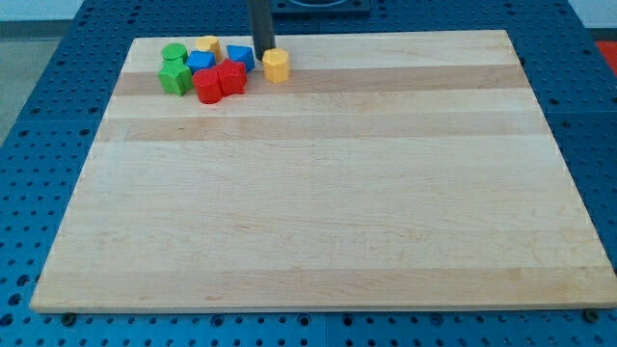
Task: Push the yellow heart towards right side of yellow hexagon
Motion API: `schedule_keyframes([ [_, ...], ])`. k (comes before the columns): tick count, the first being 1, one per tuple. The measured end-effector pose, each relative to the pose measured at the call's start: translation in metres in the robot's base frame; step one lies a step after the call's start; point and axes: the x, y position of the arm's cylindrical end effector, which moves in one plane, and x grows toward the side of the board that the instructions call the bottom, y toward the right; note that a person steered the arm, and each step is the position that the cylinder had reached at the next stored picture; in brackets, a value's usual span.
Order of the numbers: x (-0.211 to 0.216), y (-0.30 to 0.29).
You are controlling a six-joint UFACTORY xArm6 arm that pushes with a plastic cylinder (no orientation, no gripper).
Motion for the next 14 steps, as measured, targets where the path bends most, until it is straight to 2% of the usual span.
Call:
schedule_keyframes([
  [2,0.054,0.066],
  [3,0.040,0.077],
  [4,0.005,0.075],
  [7,-0.053,-0.039],
  [9,-0.052,-0.136],
  [10,-0.047,-0.158],
  [12,-0.040,-0.146],
  [14,-0.021,-0.087],
])
